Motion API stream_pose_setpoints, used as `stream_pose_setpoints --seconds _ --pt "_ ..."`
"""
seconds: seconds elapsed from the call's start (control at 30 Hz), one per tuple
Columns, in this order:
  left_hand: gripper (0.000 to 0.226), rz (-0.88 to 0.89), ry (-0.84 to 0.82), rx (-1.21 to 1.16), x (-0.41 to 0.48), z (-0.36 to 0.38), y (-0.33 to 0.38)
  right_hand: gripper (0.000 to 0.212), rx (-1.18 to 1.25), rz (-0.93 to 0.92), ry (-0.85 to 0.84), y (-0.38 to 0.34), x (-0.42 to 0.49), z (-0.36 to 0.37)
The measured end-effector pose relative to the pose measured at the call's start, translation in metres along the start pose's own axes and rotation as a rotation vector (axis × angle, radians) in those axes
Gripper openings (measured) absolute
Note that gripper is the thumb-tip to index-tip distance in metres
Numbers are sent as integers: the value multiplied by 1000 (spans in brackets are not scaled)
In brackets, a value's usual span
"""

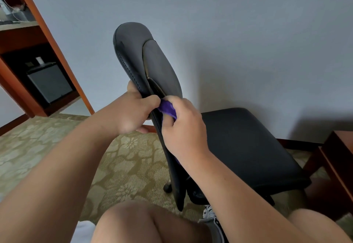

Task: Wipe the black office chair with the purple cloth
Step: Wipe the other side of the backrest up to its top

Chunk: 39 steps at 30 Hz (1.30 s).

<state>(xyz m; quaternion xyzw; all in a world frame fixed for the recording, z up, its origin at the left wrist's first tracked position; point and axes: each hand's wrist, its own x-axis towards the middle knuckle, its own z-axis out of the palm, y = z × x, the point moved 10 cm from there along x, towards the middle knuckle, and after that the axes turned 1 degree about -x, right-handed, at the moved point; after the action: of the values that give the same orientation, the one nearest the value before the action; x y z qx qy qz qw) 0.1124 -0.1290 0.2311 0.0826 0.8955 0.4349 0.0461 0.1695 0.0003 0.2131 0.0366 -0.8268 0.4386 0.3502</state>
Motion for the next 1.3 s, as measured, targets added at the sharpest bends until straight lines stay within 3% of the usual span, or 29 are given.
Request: stream_pose_setpoints --seconds 0.17,0.23,0.43,0.8,0.97,1.3 --pt "60 -10 -22 -11 0 2 -2 28 -139 44 68 53 -37 -1" --pt "56 -5 -30 -17 0 3 -2 26 -154 110 53 75 -53 1" --pt "47 -3 -26 -15 2 2 -2 23 8 268 48 90 -63 4" --pt "48 21 -7 47 5 3 -5 30 57 69 146 47 -40 2" --pt "60 22 -6 39 5 3 -7 27 -39 138 134 82 -58 1" --pt "59 51 -19 30 6 2 -9 20 357 271 94 99 -57 -19"
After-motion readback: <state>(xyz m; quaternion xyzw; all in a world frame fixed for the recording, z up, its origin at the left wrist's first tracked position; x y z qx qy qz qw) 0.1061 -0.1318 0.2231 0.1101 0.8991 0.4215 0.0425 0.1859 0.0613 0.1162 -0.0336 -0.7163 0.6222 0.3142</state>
